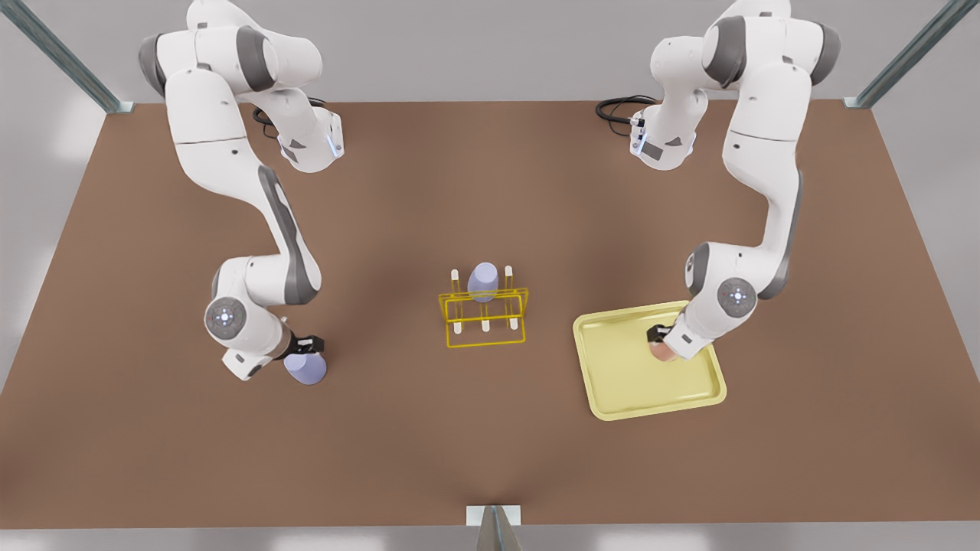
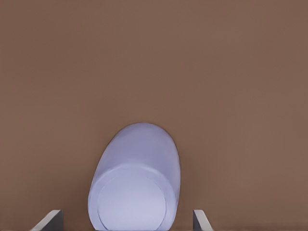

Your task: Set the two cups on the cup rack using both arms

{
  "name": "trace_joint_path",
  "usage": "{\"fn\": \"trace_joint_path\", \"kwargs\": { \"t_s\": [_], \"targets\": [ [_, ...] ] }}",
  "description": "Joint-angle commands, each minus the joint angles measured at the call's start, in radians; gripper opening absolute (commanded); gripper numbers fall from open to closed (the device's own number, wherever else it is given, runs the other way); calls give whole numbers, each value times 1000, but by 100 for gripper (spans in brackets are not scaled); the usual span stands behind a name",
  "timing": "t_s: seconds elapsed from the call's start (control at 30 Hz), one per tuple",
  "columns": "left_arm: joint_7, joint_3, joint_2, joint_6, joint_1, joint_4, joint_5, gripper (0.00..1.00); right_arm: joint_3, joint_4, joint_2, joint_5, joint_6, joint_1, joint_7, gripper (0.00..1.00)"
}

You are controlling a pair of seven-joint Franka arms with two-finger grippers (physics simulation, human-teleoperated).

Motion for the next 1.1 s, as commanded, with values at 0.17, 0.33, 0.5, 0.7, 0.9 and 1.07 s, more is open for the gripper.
{"fn": "trace_joint_path", "kwargs": {
  "t_s": [0.17, 0.33, 0.5, 0.7, 0.9, 1.07],
  "targets": [
    [12, 0, 9, 37, 4, -8, -5, 100, 0, 17, 53, 3, 42, 0, 5, 100],
    [8, 0, 5, 29, 10, -27, -5, 100, 0, 19, 77, 10, 62, 0, 6, 100],
    [5, 0, 11, 31, 6, -28, -7, 100, 0, 16, 89, 9, 76, 3, 5, 100],
    [6, 0, 15, 31, 2, -25, -7, 77, 0, 16, 89, 9, 77, 0, 5, 99],
    [5, 0, 8, 31, 1, -14, -11, 77, 0, 34, 97, 9, 79, -2, -1, 94],
    [3, 0, 12, 34, -2, -7, -11, 74, 1, 43, 112, 10, 103, 0, -1, 94]
  ]
}}
